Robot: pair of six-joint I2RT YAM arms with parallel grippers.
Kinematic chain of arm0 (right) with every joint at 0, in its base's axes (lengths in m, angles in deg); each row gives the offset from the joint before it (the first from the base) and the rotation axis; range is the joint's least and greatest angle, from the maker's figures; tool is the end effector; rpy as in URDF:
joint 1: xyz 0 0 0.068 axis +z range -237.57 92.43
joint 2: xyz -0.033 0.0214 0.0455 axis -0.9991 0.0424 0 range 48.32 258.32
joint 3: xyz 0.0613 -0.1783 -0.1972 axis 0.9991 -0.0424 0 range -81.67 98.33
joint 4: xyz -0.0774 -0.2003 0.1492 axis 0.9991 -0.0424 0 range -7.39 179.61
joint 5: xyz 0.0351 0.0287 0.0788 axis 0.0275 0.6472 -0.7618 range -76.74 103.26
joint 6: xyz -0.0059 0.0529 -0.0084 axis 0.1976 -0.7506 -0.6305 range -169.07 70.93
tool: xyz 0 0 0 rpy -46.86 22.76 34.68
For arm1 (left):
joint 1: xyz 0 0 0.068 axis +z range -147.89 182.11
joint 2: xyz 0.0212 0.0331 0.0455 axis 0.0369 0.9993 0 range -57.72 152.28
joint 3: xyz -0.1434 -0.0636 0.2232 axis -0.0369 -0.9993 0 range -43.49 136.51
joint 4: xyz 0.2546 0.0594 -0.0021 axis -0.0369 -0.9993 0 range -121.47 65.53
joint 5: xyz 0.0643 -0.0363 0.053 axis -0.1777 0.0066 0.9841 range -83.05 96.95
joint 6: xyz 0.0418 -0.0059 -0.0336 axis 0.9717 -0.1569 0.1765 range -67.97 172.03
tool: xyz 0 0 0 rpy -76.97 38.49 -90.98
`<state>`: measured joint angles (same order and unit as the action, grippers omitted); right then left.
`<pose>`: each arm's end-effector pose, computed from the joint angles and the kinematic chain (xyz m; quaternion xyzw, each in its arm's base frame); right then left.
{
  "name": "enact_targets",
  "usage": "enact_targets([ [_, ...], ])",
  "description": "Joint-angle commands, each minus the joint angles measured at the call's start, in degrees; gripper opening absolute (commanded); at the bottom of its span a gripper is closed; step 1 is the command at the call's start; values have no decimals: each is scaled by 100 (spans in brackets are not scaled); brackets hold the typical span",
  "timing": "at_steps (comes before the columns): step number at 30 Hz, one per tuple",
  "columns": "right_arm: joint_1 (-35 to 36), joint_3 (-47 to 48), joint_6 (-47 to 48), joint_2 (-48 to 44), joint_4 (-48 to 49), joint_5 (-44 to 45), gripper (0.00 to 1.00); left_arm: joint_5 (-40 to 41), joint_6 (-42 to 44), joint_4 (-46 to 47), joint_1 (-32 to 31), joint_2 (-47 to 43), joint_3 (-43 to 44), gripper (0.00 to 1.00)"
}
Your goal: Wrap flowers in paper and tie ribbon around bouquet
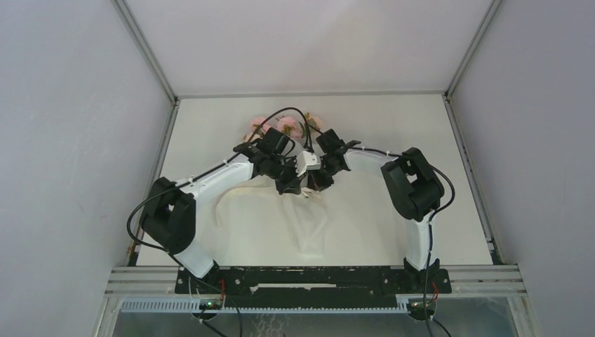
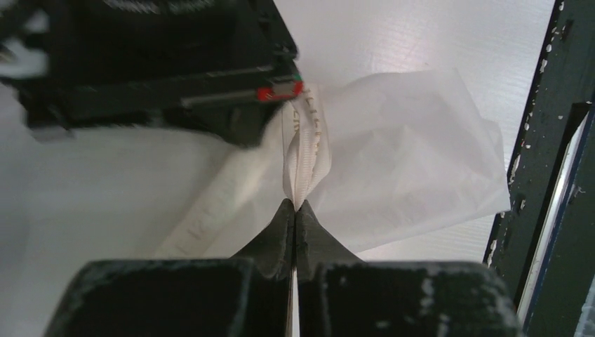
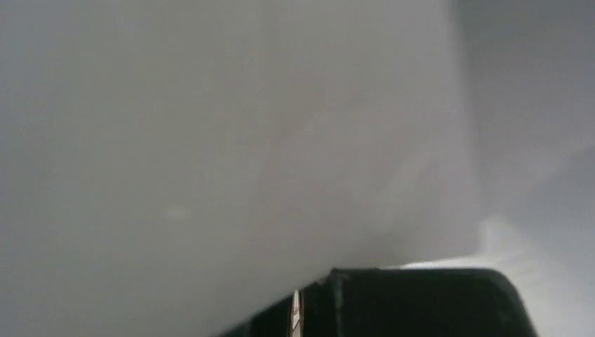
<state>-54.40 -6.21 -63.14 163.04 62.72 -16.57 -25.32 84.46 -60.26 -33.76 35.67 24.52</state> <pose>0.3255 0.2339 0.1488 -0.2093 0.9236 0.3107 0.0820 0.2584 -0.2106 0.2350 0.5796 0.7311 -0.2762 0.2309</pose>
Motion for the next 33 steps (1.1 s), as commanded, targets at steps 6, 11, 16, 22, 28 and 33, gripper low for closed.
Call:
enact_targets([
  [6,166,-469,561,-223,-69,-2211,0,-85,-566,490,263,158,511,0],
  [11,58,-559,488,-363,-96,-2155,7,627,-567,890,306,425,307,0],
  [16,-144,-559,147,-343,138,-2105,19,1066,-625,814,306,1032,479,0],
  [22,-315,-639,-107,-312,71,-1917,26,1295,-774,273,260,1535,1009,0],
  [28,-527,-1007,-702,-941,317,-1367,25,1313,-911,131,261,1605,1072,0],
  [33,-809,-1478,-1075,-1791,304,16,26,985,-946,54,264,1586,1064,0],
])
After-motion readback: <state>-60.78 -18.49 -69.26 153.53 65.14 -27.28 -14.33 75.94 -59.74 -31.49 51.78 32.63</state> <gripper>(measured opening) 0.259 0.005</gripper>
